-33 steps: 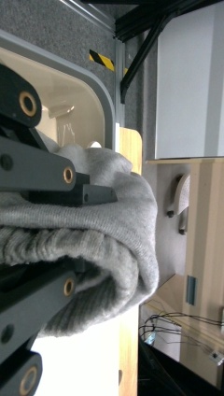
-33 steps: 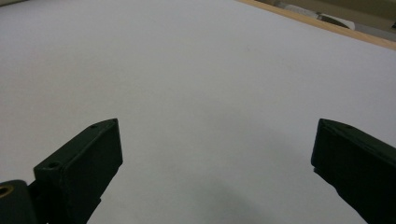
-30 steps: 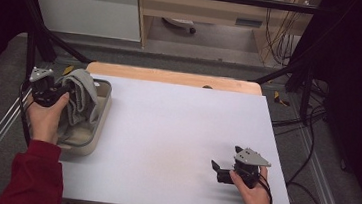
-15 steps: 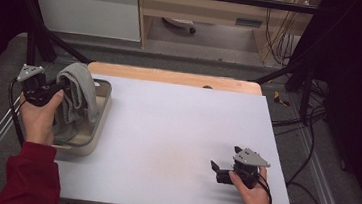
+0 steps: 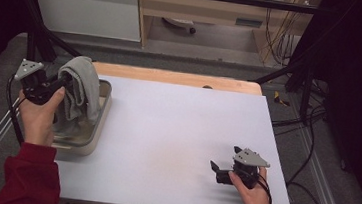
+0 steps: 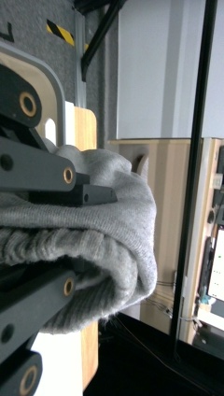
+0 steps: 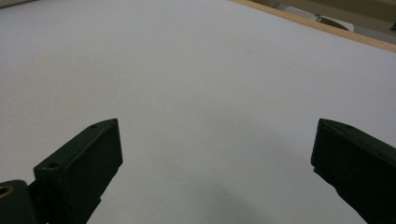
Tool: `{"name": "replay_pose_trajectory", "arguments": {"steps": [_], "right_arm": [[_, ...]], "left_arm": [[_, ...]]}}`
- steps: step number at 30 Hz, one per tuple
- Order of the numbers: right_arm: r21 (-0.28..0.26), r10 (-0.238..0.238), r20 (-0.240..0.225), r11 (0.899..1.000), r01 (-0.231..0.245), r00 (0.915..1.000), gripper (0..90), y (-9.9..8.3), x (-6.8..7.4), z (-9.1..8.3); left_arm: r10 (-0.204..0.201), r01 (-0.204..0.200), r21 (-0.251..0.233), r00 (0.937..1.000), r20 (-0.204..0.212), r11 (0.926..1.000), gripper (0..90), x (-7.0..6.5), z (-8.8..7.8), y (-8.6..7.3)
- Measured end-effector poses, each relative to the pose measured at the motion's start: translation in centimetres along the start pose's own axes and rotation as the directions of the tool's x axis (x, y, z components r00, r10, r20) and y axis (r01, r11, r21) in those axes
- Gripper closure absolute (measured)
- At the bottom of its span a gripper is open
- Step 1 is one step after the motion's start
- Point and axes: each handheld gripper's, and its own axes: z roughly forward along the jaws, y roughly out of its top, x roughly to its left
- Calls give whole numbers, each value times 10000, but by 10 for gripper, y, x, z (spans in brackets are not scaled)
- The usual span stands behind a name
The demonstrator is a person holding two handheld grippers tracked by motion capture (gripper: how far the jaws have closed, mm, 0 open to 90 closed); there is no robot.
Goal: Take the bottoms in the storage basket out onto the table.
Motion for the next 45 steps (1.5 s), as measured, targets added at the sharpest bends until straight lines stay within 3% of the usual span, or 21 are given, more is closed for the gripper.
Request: {"name": "replay_pose_trajectory", "arguments": {"steps": [15,27,32,35,38,45], "right_arm": [[39,28,-85,10000,-28,10000,23,0,1,0],[60,-3,-62,10000,3,10000,23,0,0,1],[95,9,-29,10000,-9,10000,23,0,0,2],[51,131,1,9999,-131,9999,23,-1,-1,0],[-7,158,4,9999,-158,9999,23,-1,-2,-1],[-154,110,-184,9998,-113,9998,23,0,-1,-2]], "left_arm": [[-140,171,-627,9987,500,9979,762,-11,-14,15],[60,24,-963,9963,862,9953,762,-25,-24,25],[104,-14,-873,9947,1022,9962,762,-28,-19,28],[71,13,-627,9910,1340,9980,762,-33,-9,28],[178,-140,-287,9907,1350,9995,763,-38,-1,28],[317,-288,-237,9910,1302,9993,763,-45,5,40]]}}
